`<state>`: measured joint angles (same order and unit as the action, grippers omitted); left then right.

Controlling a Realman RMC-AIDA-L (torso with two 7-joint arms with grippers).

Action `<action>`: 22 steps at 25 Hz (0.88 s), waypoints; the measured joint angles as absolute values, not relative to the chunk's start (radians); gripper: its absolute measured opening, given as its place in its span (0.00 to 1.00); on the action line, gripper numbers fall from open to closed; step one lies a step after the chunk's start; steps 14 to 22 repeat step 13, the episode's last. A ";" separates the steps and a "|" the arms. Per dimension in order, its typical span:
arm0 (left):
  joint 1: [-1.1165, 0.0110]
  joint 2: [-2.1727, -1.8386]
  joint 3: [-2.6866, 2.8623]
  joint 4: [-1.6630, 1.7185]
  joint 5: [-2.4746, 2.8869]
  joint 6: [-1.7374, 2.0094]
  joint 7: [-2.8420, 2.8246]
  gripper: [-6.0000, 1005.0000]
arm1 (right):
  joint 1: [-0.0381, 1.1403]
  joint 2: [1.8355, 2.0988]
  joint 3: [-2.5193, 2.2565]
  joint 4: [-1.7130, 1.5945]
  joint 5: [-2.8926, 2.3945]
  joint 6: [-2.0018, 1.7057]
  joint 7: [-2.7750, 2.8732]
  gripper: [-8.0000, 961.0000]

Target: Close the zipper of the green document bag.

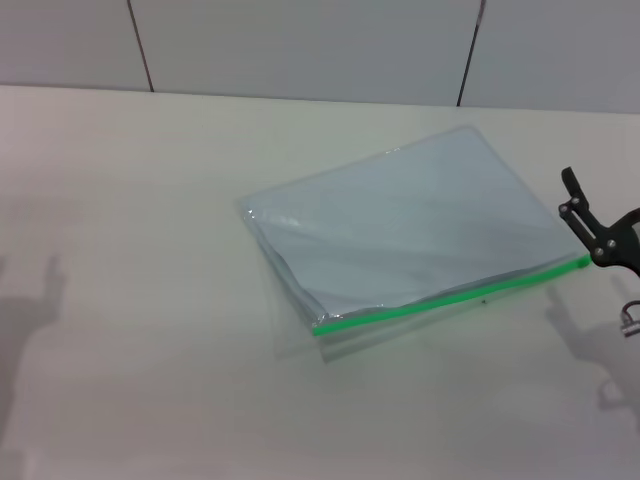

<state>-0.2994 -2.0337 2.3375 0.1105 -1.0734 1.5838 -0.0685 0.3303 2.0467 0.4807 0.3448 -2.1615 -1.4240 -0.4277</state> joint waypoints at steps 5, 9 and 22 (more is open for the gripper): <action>-0.306 -2.031 2.326 0.063 -1.097 1.579 -0.142 0.67 | 0.332 2.046 0.478 0.351 -2.163 -1.426 -0.415 0.89; -0.311 -2.032 2.325 0.056 -1.111 1.572 -0.138 0.67 | 0.332 2.046 0.477 0.358 -2.163 -1.428 -0.415 0.89; -0.313 -2.035 2.324 0.054 -1.113 1.562 -0.135 0.67 | 0.332 2.046 0.473 0.365 -2.163 -1.429 -0.414 0.89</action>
